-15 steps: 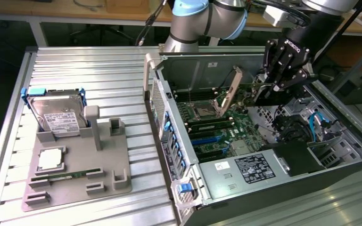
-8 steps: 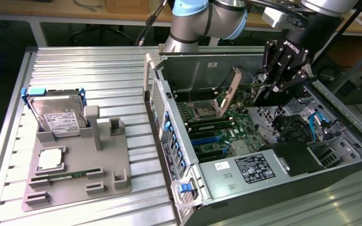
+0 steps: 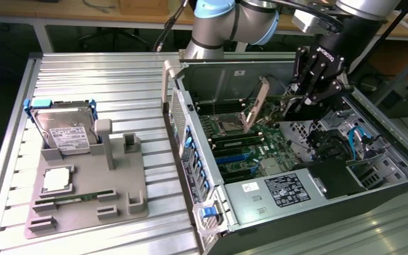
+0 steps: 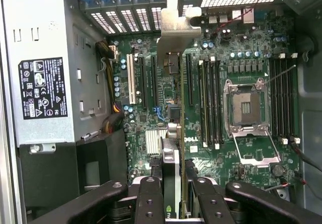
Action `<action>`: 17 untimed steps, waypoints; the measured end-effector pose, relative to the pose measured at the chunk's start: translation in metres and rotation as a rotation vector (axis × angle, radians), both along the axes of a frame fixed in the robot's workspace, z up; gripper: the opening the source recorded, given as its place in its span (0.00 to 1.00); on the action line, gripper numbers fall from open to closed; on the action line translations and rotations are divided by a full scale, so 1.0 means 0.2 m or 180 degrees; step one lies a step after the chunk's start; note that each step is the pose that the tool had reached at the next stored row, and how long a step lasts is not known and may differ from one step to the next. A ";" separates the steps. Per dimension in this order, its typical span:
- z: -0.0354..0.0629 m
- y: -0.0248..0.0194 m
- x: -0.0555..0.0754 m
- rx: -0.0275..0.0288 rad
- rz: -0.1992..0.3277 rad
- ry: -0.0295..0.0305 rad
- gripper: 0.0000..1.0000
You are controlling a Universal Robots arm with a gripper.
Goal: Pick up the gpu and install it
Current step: 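Insert the gpu into the slot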
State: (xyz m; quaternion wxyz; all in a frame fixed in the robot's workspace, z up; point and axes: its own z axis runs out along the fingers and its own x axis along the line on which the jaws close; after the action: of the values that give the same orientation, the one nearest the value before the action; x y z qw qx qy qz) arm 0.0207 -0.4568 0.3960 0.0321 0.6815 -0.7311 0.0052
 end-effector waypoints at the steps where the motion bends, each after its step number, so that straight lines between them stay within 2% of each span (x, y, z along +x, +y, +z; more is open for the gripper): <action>1: -0.001 0.000 0.00 0.0000 -0.0020 0.0000 0.27; 17: -0.008 0.014 -0.03 0.0000 -0.0328 0.0000 0.27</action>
State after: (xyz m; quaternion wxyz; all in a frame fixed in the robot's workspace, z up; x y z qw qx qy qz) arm 0.0156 -0.4541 0.3944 0.0323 0.6430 -0.7652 0.0035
